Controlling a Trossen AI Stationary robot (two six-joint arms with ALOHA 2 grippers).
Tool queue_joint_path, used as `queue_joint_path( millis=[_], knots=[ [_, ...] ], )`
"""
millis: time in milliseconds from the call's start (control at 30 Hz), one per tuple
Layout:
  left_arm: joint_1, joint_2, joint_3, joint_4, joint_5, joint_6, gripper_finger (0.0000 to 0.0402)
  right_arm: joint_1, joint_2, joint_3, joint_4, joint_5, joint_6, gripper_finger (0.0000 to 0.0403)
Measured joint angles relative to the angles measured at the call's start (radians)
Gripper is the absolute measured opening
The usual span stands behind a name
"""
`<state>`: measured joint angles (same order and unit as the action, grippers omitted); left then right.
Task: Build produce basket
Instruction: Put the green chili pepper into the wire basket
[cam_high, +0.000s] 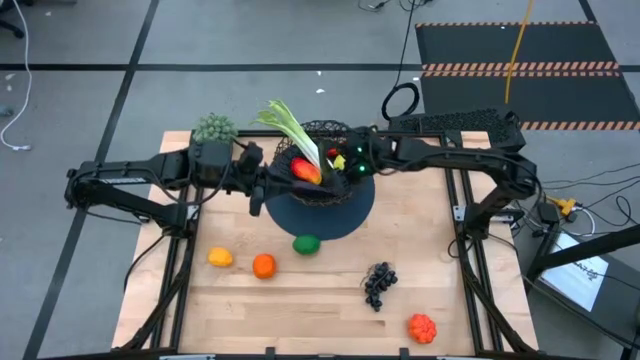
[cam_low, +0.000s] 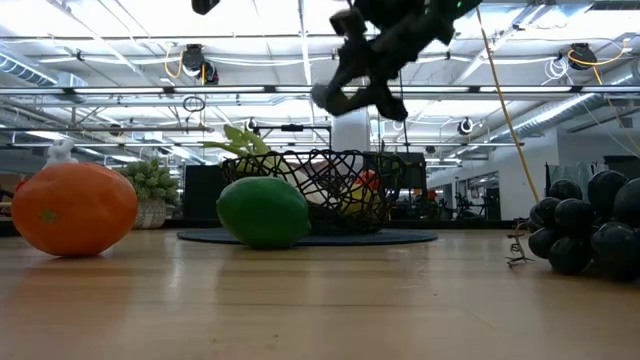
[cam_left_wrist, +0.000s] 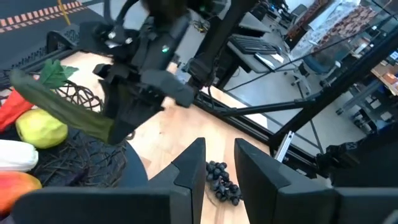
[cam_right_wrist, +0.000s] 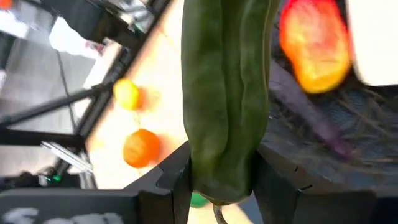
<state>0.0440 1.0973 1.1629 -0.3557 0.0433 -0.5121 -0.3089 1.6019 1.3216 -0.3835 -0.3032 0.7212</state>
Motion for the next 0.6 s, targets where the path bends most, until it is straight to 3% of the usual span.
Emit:
queue_joint_path(
  millis=[333,600],
  knots=[
    [0.065,0.000,0.000,-0.013,-0.027,-0.047,0.0086,-0.142,0.075,0.001,-0.037,-0.144,-0.256,0.0132],
    [0.148,0.000,0.000,-0.013,-0.052,-0.037,0.0086,-0.148,0.086,0.001,-0.139,-0.139,-0.446,0.0132]
  ],
)
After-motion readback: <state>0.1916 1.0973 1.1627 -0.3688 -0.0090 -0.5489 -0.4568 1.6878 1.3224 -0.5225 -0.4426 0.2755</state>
